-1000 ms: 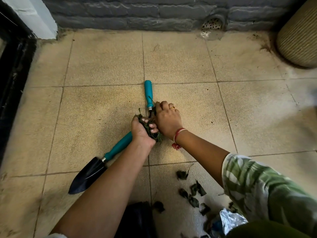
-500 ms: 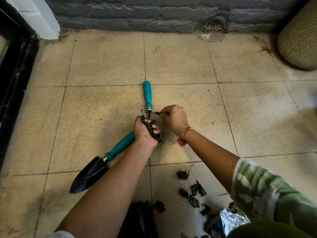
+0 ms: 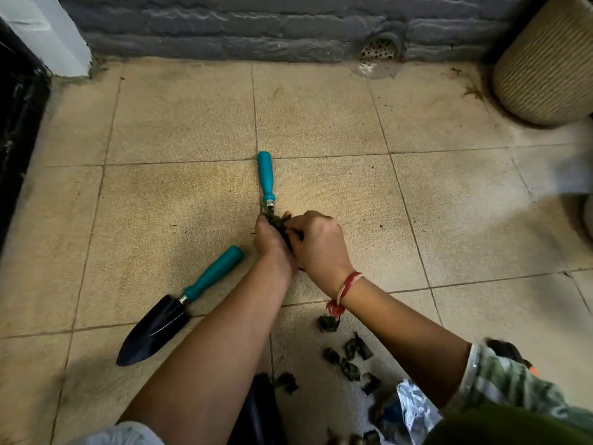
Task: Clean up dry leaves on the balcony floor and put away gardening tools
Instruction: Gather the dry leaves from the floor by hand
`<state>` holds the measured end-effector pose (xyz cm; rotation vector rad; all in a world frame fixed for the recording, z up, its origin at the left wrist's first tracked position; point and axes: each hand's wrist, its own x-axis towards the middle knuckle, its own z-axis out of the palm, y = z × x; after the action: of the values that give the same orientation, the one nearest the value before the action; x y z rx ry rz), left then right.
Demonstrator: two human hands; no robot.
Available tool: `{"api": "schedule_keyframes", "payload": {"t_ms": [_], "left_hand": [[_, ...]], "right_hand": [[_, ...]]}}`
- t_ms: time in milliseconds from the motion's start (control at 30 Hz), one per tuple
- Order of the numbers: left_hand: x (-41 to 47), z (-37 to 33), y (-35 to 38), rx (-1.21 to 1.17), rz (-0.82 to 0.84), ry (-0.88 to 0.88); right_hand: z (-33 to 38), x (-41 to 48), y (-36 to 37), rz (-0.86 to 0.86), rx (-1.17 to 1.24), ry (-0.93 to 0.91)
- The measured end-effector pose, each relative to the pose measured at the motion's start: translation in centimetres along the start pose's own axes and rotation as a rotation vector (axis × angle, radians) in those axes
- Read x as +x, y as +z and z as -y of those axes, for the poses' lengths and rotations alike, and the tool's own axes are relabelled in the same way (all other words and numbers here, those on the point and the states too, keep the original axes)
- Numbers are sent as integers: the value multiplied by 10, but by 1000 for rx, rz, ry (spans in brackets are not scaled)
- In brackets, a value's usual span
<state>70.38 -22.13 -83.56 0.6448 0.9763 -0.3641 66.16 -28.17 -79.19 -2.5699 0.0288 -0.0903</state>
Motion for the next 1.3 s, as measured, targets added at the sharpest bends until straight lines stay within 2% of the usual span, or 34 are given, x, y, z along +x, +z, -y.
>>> {"api": "schedule_keyframes", "payload": {"t_ms": [167, 300, 400, 500, 600, 733, 833, 933, 1100, 1200, 1300], "left_hand": [[4, 7, -5, -10, 154, 11], [7, 9, -3, 117, 163, 29], [8, 3, 13, 125, 80, 33], [13, -11, 37, 81, 18, 40], [-1, -15, 58, 10, -25, 38], [-32, -13, 73, -57, -53, -11], [-63, -25, 77, -67, -95, -4], [-101, -41, 78, -77, -159, 13], [-184, -65, 81, -75, -216, 1], [-240, -81, 86, -105, -219, -25], [-283, -87, 91, -145, -230, -53]], "right_hand": [[7, 4, 0, 56, -234, -77], [2, 12, -1, 115, -259, -94], [-4, 17, -5, 109, -178, -50], [-4, 13, -16, 141, 38, -20], [-3, 2, -28, 5, 176, -19], [2, -1, -51, -136, 187, 144], [22, -3, -75, -181, 251, 200], [51, -5, -106, -174, 369, 275], [103, -19, -168, -57, 608, 456], [139, -34, -218, -2, 607, 491], [169, -43, -255, -23, 676, 508]]}}
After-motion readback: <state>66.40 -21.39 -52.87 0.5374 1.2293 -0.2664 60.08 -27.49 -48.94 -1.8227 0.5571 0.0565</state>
